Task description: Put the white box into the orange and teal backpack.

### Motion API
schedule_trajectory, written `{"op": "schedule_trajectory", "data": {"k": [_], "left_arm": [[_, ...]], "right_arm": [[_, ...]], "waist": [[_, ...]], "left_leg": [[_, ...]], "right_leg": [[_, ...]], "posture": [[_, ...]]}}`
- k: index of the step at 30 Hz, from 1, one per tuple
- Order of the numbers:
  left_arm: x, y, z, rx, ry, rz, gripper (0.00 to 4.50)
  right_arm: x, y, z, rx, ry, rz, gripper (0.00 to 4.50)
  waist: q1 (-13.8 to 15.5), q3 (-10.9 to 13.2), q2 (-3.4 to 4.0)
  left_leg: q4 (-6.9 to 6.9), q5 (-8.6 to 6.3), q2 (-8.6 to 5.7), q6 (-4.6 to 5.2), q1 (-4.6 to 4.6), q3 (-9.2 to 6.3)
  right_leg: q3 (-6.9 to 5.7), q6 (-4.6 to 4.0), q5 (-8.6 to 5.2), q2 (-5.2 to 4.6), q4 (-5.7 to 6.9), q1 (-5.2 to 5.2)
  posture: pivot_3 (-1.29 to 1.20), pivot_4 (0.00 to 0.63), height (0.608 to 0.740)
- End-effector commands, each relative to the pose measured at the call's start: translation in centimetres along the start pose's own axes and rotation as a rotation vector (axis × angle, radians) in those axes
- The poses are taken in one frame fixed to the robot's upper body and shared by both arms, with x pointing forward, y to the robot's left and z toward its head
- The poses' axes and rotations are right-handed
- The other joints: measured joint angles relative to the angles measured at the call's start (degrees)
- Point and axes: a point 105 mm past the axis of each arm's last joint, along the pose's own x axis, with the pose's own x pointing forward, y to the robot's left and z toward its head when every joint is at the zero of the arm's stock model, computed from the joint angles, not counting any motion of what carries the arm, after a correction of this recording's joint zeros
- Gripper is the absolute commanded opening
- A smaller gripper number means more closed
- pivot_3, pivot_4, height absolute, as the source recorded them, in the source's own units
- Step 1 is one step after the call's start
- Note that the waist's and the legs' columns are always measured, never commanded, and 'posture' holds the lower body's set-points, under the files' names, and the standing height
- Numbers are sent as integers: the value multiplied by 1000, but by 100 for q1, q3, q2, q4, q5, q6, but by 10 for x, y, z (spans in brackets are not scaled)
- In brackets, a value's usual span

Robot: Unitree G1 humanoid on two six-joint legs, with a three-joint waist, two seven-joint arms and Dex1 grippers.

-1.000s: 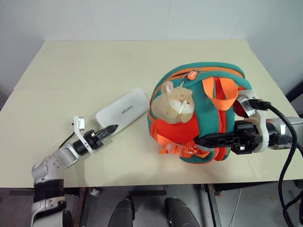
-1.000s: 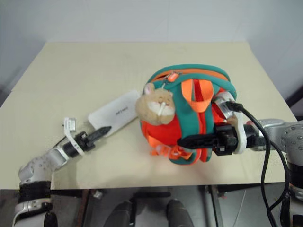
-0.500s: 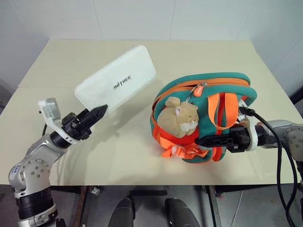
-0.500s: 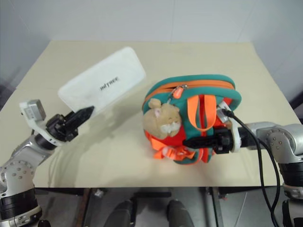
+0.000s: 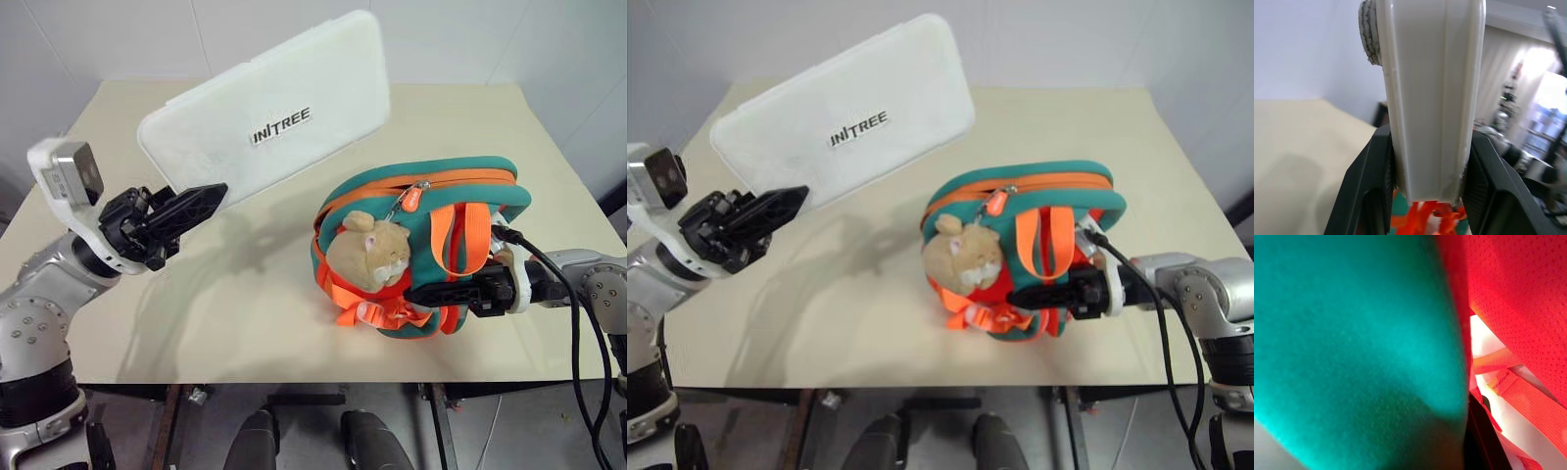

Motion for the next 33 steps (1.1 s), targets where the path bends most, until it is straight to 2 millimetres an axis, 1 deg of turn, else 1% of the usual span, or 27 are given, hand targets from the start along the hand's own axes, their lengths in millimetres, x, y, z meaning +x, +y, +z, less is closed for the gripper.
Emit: {"op": "schedule_trajectory", "data": {"k": [1, 5, 10, 12, 14, 17, 20, 28, 31, 33], "left_arm": [[6, -19, 5, 35, 47, -117, 1497], [3, -22, -2, 46, 138, -156, 1497], [-8, 0, -8, 173, 212, -101, 1497], [-11, 9, -13, 261, 251, -87, 1497], [-12, 19, -12, 343, 262, -61, 1497], [-19, 28, -12, 397, 300, -60, 1497], [-26, 34, -14, 414, 340, -57, 1497], [-38, 52, -12, 471, 375, -5, 1497], [-42, 53, -20, 471, 426, -21, 1497], [-44, 54, -29, 471, 481, -48, 1497]], "right_arm": [[0, -1, 3, -12, -4, 4, 42], [2, -3, 3, -14, -2, 6, 42], [5, -5, 6, -22, -2, 14, 42], [6, -5, 6, -25, -3, 17, 42], [6, -5, 6, -27, -4, 18, 42], [5, -4, 6, -29, -6, 15, 42], [5, -5, 6, -30, -9, 12, 42], [5, -5, 6, -32, -16, 10, 42], [5, -5, 6, -33, -18, 10, 42], [5, -5, 6, -34, -20, 11, 42]], "waist": [[-6, 0, 0], [-5, 0, 0], [-3, 0, 0], [-3, 0, 0], [3, 0, 0], [6, 0, 1], [0, 0, 1], [1, 0, 1], [1, 0, 1], [0, 0, 1]], "left_leg": [[0, 0, 1, 0, 0, 0], [-1, 0, 1, 0, 0, 0], [-2, 0, 1, 0, 2, 3], [-2, 0, 1, -1, 2, 3], [-3, 0, 1, -1, 1, 4], [-6, 0, 1, -1, 1, 4], [-7, 0, 1, 0, 1, 4], [-7, 0, 3, 0, 1, 3], [-7, 0, 4, 0, 1, 1], [-7, 0, 4, 0, 1, 1]], "right_leg": [[-1, 0, 0, 1, 0, 0], [-1, -2, -1, 2, 1, -1], [-1, -6, -3, 2, 1, -1], [-1, -7, -3, 2, 0, -2], [0, -7, -3, 1, -1, -2], [-2, -7, -3, 1, -2, -2], [-1, -7, -3, 0, -3, -2], [-2, -6, -3, -1, 1, -3], [-3, -6, -3, -1, 2, -3], [-4, -6, -3, -1, 3, -3]], "posture": [[0, 150, 740], [0, 150, 740], [0, 150, 740], [0, 150, 740], [0, 150, 740], [0, 150, 740], [0, 150, 740], [0, 150, 740], [0, 150, 740], [0, 150, 740]]}}
